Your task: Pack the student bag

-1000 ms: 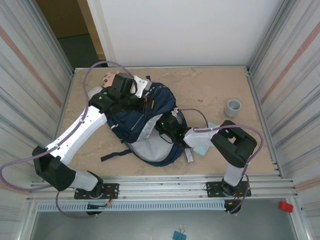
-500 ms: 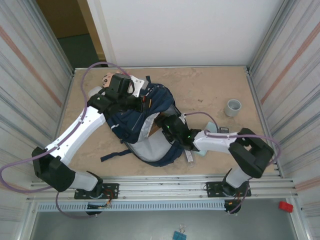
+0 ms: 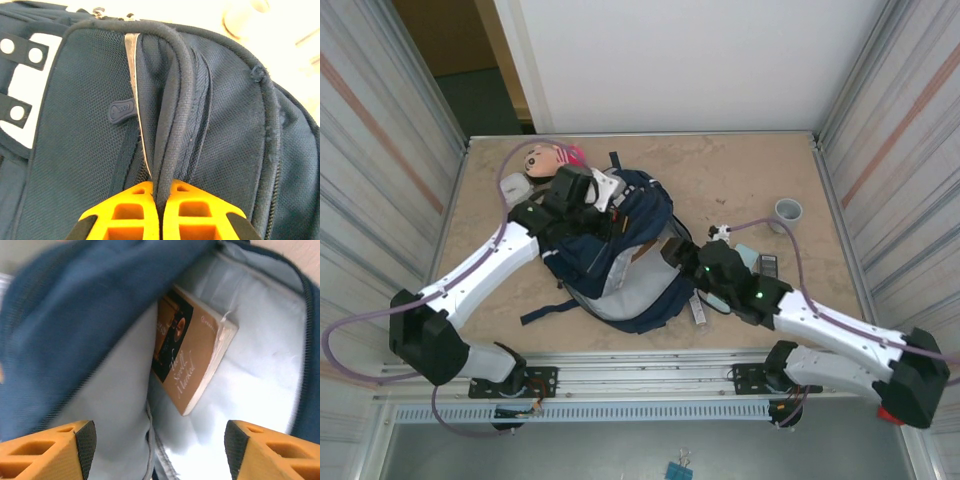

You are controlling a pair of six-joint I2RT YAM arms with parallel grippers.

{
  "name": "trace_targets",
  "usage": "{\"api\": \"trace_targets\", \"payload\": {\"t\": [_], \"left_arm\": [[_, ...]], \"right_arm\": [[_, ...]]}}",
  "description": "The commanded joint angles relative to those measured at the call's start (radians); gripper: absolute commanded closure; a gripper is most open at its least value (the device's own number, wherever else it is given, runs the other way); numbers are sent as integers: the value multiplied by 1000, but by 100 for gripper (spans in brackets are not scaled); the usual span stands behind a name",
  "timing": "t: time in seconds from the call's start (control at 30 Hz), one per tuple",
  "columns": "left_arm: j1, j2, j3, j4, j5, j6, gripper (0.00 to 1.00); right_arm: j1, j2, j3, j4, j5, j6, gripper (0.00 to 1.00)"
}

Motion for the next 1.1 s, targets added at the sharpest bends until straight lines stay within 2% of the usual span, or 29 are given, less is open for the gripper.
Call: {"api": "trace_targets", "payload": {"t": [0.0,0.17,0.33,0.43,0.5,0.53,0.7,0.87,1.07], "left_arm": [[-47,8,-51,42,-60,52,100],[-148,121,-116,109,-85,42,96],[-209,233,-115,148,-80,24,82],[-216,224,-89,148,-72,9,62],[-210,185,-76,145,-85,3,45],[-205,166,-71,139,-87,-2,40],[-131,6,-95,124,-85,-88,23],[-2,-148,-228,133,-73,-171,20],[158,-293,-389,133,4,-290,19]], "right_arm": [[-18,-105,-36,-135,48,-238,31],[-45,-257,-84,-193,50,-388,31],[-85,-352,-123,-188,-31,-522,30],[-97,-366,-116,-205,-87,-622,30],[-98,-356,-91,-231,-118,-711,29],[-97,-346,-76,-244,-136,-754,29],[-74,-206,57,-351,-237,-989,20],[76,18,167,-395,-253,-1185,15],[216,343,307,-411,-257,-1377,11]]}}
